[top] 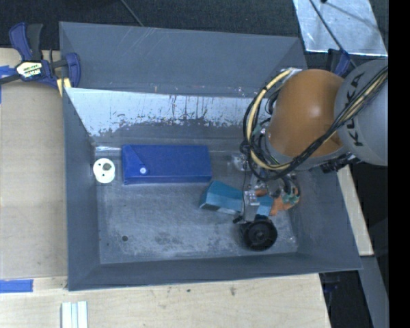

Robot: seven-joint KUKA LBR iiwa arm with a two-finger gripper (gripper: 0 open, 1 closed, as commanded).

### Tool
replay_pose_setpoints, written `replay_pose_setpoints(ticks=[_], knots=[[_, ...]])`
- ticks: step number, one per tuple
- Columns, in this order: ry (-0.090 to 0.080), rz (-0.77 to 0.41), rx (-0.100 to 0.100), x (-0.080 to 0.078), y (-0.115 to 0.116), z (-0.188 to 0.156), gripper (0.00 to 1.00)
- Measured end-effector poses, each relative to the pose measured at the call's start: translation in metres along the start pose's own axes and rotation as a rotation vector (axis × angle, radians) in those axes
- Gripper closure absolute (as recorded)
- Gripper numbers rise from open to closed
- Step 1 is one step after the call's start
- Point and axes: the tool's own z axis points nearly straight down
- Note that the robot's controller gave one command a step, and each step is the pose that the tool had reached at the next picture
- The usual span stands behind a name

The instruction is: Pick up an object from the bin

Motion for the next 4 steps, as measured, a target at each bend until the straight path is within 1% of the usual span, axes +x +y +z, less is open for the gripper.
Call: replay_pose_setpoints(ticks=[1, 2, 3, 4], knots=[[-0.008, 0.000, 0.000, -0.002, 0.000, -0.005, 0.00], [-0.013, 0.070, -0.001, -0.009, -0.029, 0.054, 0.00], [-0.002, 0.111, -0.001, -0.016, -0.040, 0.084, 0.00], [-0.008, 0.099, 0.000, -0.008, -0.033, 0.075, 0.00]])
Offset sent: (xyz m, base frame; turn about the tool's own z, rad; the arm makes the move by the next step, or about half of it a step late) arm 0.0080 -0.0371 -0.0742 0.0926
